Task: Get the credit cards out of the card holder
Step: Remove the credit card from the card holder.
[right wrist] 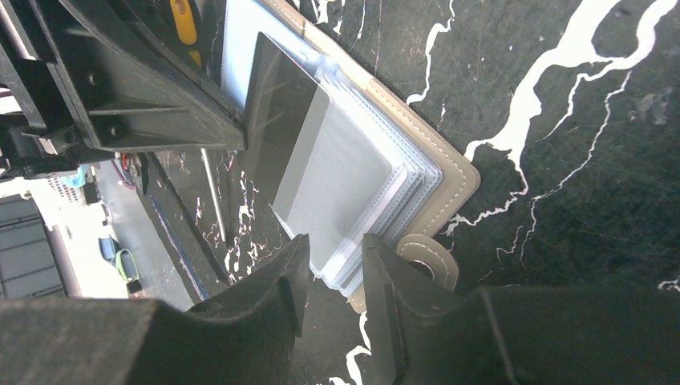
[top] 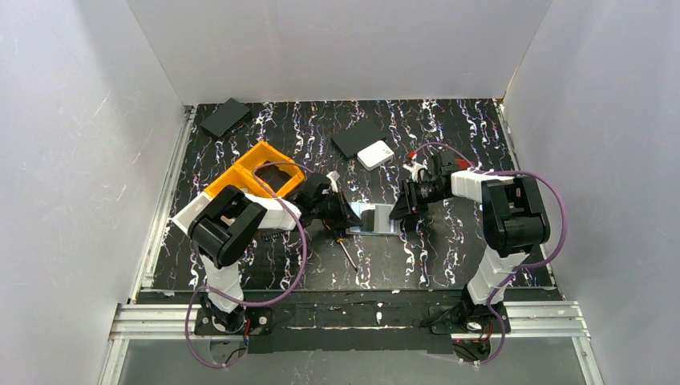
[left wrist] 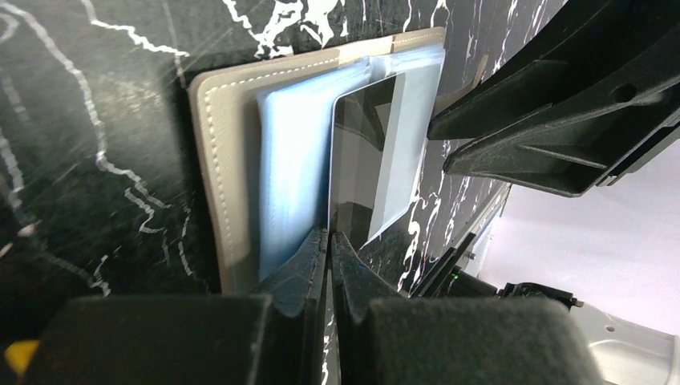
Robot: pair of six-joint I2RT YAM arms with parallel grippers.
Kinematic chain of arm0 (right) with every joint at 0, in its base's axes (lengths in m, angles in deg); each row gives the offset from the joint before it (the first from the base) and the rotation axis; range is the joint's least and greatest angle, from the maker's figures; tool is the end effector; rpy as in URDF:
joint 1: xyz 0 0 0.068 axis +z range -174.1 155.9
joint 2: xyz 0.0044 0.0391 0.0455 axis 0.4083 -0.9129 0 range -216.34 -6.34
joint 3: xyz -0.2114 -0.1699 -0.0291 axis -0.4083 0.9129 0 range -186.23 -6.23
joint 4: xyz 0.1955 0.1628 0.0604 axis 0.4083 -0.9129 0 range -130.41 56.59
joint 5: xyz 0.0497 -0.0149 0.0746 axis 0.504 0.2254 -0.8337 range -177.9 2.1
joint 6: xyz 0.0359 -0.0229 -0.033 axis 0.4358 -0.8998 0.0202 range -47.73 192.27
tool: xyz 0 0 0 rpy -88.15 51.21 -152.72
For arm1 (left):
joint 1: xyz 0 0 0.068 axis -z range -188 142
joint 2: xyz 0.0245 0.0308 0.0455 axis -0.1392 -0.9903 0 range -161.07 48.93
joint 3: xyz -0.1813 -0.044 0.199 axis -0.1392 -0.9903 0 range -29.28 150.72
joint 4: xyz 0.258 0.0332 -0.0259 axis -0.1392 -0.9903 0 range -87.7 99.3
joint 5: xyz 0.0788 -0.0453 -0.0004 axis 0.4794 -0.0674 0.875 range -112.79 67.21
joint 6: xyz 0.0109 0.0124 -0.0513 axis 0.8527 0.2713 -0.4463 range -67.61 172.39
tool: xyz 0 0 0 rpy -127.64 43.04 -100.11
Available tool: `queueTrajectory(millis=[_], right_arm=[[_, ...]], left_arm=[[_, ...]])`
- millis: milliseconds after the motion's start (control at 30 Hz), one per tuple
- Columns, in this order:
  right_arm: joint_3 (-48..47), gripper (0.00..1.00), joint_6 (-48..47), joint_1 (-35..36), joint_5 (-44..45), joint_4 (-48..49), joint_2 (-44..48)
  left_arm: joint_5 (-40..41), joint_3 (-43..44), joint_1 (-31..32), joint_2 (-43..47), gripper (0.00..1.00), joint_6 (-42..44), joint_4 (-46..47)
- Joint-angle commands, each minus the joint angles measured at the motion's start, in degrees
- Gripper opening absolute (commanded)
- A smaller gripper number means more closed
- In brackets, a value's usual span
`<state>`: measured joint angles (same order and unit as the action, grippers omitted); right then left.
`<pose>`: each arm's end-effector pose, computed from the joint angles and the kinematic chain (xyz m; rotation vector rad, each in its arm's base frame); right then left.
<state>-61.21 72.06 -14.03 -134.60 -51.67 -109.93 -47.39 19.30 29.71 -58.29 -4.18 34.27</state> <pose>0.3181 0.0828 0.1354 -0.4588 2.5534 1.1566 0.2799 -0.2351 0.1287 -0.1189 2.4531 -1.3190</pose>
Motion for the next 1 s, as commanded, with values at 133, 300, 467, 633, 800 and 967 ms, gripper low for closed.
queueTrajectory(millis=[133, 300, 467, 633, 800, 967], right_arm=[[-0.33, 0.45, -6.16, -0.40, 5.17, -1.53, 0.56], [-1.32, 0.51, -10.35, -0.40, -0.15, -4.18, 2.15], [-1.39, 0.60, -13.83, -0.40, -6.36, -5.92, 3.92], [-1.74, 0.68, -16.67, -0.06, -12.43, -7.79, 4.59], [-2.23, 0.78, -18.49, 0.04, -17.76, -9.60, 4.72], [-2.50, 0.84, -18.21, 0.00, -20.09, -9.95, 4.09]], left_arm=[[2.64, -3.33, -1.54, 7.93, 0.00, 3.06, -3.33], [3.22, -4.48, -1.86, 12.02, 0.00, 6.03, -3.36], [1.61, -4.85, -1.94, 14.31, 0.00, 8.63, -3.38], [-1.14, -4.02, -1.86, 15.43, 0.00, 9.04, -3.31], [-4.73, -2.77, -1.45, 15.74, 0.00, 9.33, -2.76], [-7.72, -2.35, -0.73, 15.86, 0.00, 9.42, -0.90]])
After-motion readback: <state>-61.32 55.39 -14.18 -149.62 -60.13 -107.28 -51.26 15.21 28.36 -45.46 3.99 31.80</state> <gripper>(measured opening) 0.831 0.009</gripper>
